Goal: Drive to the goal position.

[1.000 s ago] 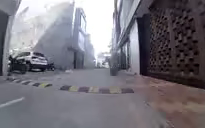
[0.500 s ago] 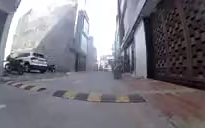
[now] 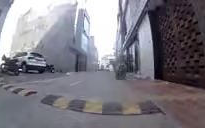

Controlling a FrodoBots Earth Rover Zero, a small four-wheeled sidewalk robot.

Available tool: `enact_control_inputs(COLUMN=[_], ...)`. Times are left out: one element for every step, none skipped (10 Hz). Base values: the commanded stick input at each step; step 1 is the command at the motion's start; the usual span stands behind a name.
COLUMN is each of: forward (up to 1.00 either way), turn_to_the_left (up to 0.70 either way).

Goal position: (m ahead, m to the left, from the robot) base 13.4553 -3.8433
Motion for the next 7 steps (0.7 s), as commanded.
enact_control_inputs(forward=[1.0, 1.0, 1.0, 1.0, 1.0, 1.0, 1.0], turn_to_the_left=[0.0, 0.0, 0.0, 0.0, 0.0, 0.0, 0.0])
